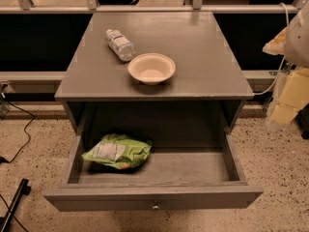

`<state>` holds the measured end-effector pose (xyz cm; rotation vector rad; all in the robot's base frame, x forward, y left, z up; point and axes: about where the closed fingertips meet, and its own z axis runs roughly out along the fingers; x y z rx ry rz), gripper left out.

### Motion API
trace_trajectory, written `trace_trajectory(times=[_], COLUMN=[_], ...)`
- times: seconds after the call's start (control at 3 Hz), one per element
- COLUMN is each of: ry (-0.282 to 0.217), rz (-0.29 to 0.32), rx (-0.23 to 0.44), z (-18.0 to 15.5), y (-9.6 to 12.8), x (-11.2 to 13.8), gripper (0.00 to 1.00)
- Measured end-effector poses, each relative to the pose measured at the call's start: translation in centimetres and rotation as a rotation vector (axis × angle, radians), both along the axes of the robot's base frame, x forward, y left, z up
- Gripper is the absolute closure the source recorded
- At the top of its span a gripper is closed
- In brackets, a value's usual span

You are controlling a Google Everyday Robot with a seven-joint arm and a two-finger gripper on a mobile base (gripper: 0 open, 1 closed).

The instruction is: Pick green rice chip bag from top drawer and place on counter

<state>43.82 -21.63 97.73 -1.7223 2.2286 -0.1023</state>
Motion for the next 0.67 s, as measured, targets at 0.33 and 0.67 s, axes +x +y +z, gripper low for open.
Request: trace_trajectory(times=[0.33,0.67], ry=[0.000,0.005], rz=[0.000,0.067], rx=[0.000,-0.040], z=[0.0,-2.0], y=[0.0,3.9], x=[0.0,2.3], gripper=[0.00,0.00])
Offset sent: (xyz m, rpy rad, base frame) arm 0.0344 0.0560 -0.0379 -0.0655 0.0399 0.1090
